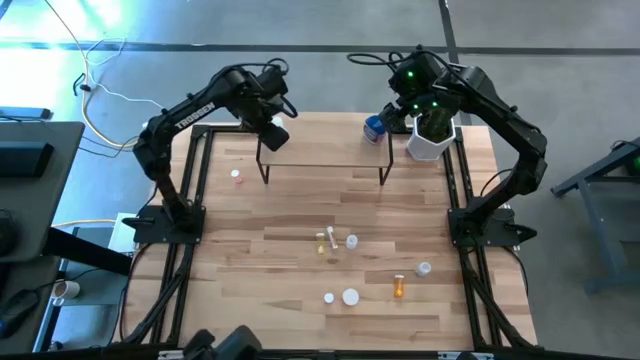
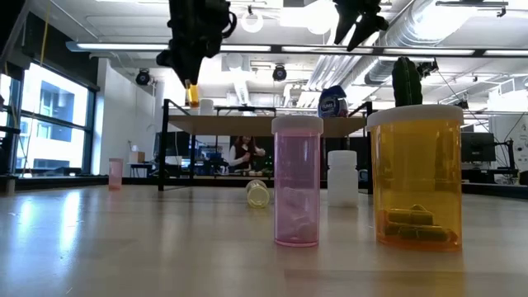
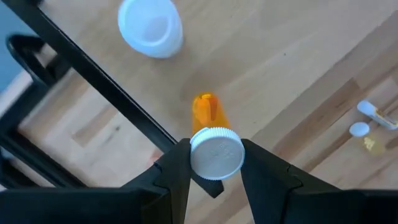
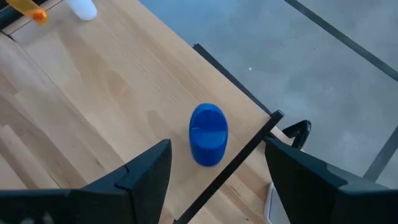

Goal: Pick and place medicine bottles onto shelf by color
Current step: Put the left orange pill bottle on the shelf

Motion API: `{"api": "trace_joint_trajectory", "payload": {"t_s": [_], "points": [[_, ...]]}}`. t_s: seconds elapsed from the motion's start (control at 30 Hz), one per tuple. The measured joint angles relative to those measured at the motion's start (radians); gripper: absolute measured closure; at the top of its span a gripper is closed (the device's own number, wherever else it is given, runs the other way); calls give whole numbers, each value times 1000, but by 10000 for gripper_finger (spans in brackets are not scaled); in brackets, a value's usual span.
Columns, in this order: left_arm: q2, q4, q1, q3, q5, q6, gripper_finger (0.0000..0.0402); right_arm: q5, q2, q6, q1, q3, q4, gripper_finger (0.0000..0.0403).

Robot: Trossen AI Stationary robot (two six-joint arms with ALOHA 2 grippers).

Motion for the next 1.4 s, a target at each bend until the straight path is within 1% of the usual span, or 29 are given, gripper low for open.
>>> {"api": "trace_joint_trajectory", "payload": {"t_s": [0.13,0.43,0.67,0.87,1.0,1.3,1.4], "points": [[18,-37,-13,0,9,-17,284,0,0,-20,0,0,0,153],[22,-36,-45,0,16,-90,284,0,0,-39,0,0,0,153],[22,-36,-75,0,17,-107,284,0,0,-64,0,0,-4,153],[22,-36,-87,-1,16,-108,284,0,0,-71,0,0,-7,153],[22,-36,-86,-1,-4,-130,284,0,0,-71,0,0,-7,153],[23,-36,-84,-1,-7,-112,284,-1,0,-63,1,0,-21,153],[41,-36,-84,-1,1,-99,284,-1,0,-60,1,0,-30,153]]}}
